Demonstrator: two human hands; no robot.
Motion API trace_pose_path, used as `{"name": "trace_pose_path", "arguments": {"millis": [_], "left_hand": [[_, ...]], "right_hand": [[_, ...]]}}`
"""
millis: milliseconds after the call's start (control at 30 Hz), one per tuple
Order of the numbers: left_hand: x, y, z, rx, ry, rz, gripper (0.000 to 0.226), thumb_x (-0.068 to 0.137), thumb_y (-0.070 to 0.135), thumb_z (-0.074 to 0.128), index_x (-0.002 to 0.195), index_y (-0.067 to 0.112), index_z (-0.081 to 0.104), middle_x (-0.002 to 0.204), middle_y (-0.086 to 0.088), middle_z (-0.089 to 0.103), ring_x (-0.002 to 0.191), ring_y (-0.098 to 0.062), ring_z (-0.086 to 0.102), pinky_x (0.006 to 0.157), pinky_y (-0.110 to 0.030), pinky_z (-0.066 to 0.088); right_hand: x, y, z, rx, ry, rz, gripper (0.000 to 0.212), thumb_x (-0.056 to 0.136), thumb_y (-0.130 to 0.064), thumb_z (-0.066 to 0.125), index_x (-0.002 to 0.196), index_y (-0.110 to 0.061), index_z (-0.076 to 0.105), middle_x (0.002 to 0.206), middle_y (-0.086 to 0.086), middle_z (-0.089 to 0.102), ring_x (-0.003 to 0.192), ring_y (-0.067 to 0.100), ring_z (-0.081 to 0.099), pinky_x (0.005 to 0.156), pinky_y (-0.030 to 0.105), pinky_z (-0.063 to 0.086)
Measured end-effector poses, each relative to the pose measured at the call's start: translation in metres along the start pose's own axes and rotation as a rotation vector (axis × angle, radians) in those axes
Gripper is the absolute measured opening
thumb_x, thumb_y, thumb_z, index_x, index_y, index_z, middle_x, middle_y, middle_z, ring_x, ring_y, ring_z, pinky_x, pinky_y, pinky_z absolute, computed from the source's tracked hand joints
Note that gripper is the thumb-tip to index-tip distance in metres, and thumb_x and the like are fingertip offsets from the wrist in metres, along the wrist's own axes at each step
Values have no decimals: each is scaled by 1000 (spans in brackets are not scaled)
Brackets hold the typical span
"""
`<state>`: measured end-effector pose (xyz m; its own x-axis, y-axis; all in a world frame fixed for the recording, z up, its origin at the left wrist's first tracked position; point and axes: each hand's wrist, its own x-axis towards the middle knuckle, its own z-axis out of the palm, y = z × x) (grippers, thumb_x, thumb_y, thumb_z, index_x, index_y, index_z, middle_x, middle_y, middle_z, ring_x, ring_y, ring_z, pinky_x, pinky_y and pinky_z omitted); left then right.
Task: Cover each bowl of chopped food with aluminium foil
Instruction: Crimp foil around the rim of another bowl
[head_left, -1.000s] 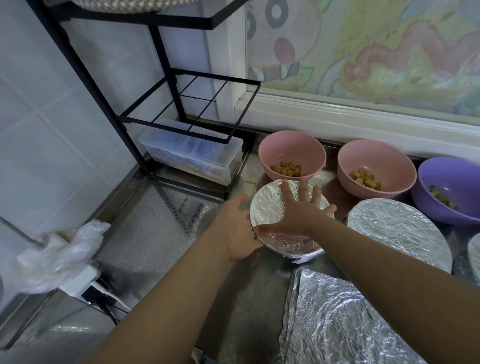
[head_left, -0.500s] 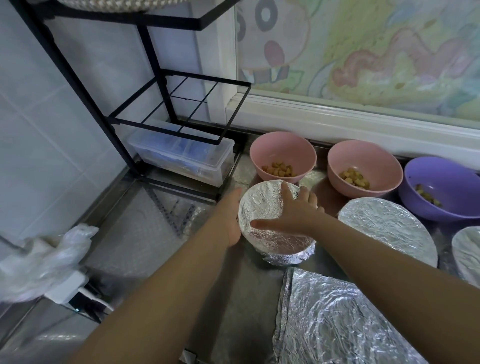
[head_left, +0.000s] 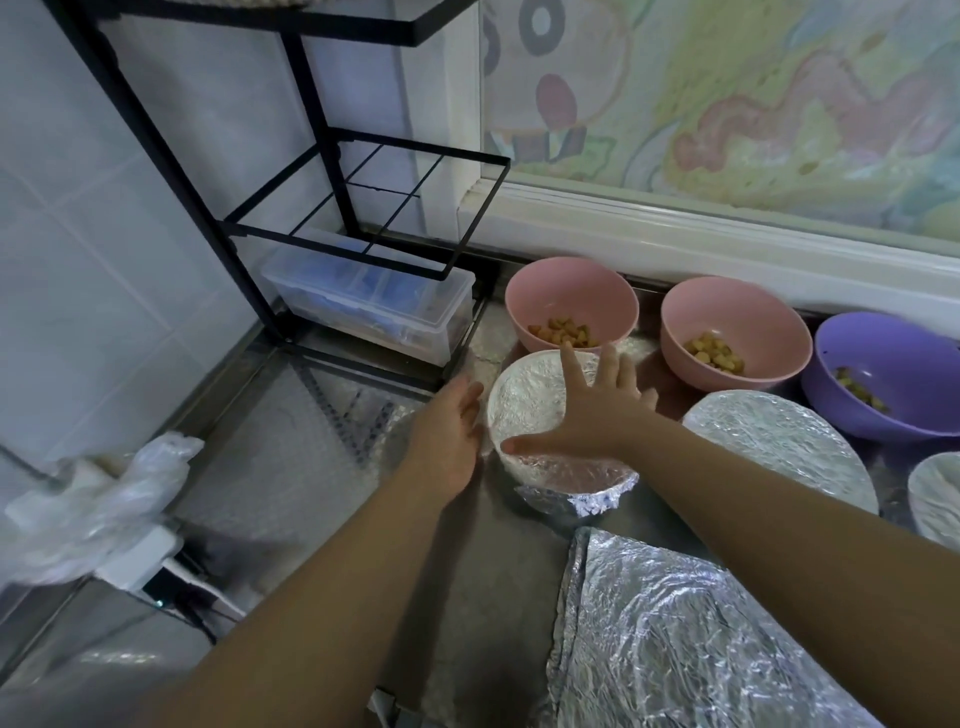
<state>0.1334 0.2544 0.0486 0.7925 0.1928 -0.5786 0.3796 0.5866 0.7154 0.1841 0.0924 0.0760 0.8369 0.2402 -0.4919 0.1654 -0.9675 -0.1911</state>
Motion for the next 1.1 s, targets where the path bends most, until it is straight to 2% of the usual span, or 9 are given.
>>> {"name": "trace_pose_path", "arguments": {"millis": [67, 133, 233, 300, 433, 633, 867, 1000, 1100], "left_hand": [[-6, -15, -11, 77, 94, -42, 14, 103, 15, 49, 105, 14, 63, 108, -5, 69, 98, -18, 66, 86, -32, 55], [-13, -29, -18, 81, 146, -171, 13, 100, 12, 53, 94, 9, 64, 86, -5, 65, 76, -14, 60, 73, -27, 52], [-23, -46, -18, 42, 82, -359, 13, 98, 8, 52, 92, 6, 64, 67, -3, 62, 58, -12, 55, 51, -20, 46], [-28, -55, -14, 16, 57, -414, 12, 99, 9, 49, 94, 7, 60, 64, -5, 64, 56, -14, 56, 46, -20, 45], [-33, -69, -5, -79, 4, -453, 22, 103, 18, 43, 87, 12, 57, 70, -3, 53, 62, -15, 56, 52, -20, 47], [-30, -79, -7, -235, 36, -403, 17, 100, 22, 53, 95, 8, 61, 76, -9, 63, 65, -18, 64, 57, -28, 56], [-33, -84, -18, -209, 8, -374, 4, 96, 3, 57, 93, 0, 58, 75, -11, 66, 67, -17, 66, 65, -29, 61], [-34, -83, -26, -148, -84, -293, 6, 95, 0, 54, 99, 3, 58, 79, -10, 70, 77, -20, 70, 75, -32, 60], [-35, -83, -35, -91, -197, -251, 19, 93, -2, 55, 112, 0, 58, 101, -14, 70, 92, -21, 71, 92, -35, 57]], "right_hand": [[7, -7, 2, -13, 1, -36, 150, 49, -101, 55, 153, -35, -31, 160, 18, -37, 148, 46, -28, 115, 76, 0], [12, -11, 5, -27, -23, -32, 151, 49, -100, 58, 152, -37, -32, 159, 17, -38, 147, 46, -29, 112, 79, -3], [17, -13, 11, -40, -37, -11, 155, 45, -101, 60, 151, -37, -33, 159, 16, -39, 147, 46, -30, 109, 81, -5], [18, -13, 11, -44, -36, -7, 156, 44, -101, 60, 152, -37, -33, 159, 16, -39, 147, 46, -30, 109, 81, -5], [17, -12, 12, -54, -49, 10, 156, 43, -102, 58, 152, -37, -32, 157, 16, -42, 146, 47, -31, 110, 80, -5], [19, -12, 11, -71, -79, 18, 155, 44, -102, 57, 153, -36, -31, 157, 16, -43, 146, 47, -31, 110, 80, -6], [19, -11, 11, -80, -84, 6, 155, 44, -104, 55, 153, -35, -32, 156, 16, -43, 145, 47, -32, 110, 80, -6], [19, -10, 12, -80, -83, 3, 155, 44, -104, 54, 153, -35, -32, 156, 17, -43, 146, 48, -31, 110, 80, -6], [19, -10, 13, -80, -81, 2, 154, 44, -104, 54, 153, -35, -31, 156, 17, -43, 146, 47, -32, 110, 80, -6]]}}
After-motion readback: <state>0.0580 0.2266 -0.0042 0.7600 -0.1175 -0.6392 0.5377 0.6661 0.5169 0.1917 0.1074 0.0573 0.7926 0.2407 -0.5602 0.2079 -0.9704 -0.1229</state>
